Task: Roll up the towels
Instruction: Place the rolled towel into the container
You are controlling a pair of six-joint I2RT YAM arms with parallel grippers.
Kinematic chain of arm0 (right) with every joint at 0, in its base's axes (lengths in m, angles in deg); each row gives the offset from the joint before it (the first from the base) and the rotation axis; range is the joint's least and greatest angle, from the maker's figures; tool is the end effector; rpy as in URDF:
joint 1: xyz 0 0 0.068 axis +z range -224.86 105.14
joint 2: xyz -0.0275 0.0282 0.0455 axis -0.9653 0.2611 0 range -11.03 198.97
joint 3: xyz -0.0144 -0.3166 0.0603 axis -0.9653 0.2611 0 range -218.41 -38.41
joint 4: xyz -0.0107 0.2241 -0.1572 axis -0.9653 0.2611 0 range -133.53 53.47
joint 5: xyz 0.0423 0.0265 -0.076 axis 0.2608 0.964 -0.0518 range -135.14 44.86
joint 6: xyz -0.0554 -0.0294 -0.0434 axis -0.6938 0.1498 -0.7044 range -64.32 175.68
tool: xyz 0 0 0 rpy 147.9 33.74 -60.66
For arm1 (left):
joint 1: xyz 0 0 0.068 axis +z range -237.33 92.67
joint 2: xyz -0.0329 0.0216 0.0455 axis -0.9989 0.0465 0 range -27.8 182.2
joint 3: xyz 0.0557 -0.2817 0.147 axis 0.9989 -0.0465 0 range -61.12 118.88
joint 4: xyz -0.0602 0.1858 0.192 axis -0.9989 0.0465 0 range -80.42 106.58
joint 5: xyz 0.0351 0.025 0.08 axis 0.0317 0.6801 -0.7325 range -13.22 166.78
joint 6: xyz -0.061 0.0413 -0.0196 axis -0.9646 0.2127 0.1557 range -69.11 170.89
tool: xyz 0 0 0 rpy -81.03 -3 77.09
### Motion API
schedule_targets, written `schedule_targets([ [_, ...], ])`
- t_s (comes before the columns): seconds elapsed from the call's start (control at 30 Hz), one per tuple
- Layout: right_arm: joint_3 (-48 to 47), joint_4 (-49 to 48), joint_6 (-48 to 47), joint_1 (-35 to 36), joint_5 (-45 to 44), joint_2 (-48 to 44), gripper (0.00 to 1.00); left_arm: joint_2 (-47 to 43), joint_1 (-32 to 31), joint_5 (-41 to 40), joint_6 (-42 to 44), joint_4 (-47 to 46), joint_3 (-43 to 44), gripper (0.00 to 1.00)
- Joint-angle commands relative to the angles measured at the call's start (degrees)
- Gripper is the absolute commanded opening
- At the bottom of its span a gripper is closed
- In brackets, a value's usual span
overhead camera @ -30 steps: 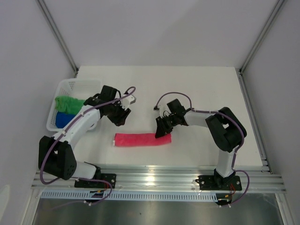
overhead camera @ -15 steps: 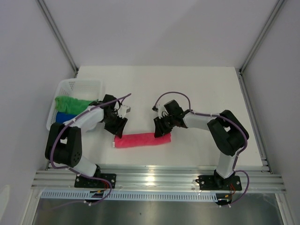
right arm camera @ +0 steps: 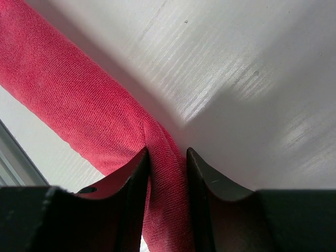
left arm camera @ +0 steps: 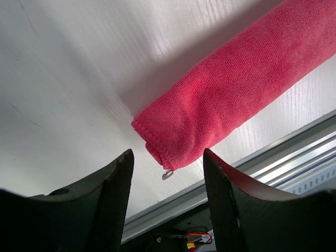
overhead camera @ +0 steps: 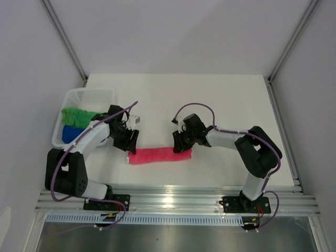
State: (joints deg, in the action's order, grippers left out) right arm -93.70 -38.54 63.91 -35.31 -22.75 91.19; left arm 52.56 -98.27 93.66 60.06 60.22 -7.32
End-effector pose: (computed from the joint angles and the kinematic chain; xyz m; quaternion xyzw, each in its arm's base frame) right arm 0.2845 0.2670 0.1686 -0.3113 0.8758 0.2974 0.2182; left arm 0.2469 -0.0668 0.2301 0.1876 0.9651 -0.1476 0.1080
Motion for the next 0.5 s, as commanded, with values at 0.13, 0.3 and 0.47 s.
schedule_targets([
  [0.13, 2.46, -1.39, 1.79, 0.44, -6.57, -1.31, 0.38, 4.71, 0.48, 3.95, -3.89, 0.52, 0.69, 0.62],
  [0.3, 3.43, -2.18, 1.53, 1.93, -5.78, -3.33, 0.4, 7.0, 0.92, 3.6, -5.03, 1.05, 1.31, 0.61],
  [0.47, 3.7, -2.36, 0.39, 2.64, -6.48, -3.6, 0.41, 12.71, 2.58, 4.82, -5.74, 1.13, 2.53, 0.56],
])
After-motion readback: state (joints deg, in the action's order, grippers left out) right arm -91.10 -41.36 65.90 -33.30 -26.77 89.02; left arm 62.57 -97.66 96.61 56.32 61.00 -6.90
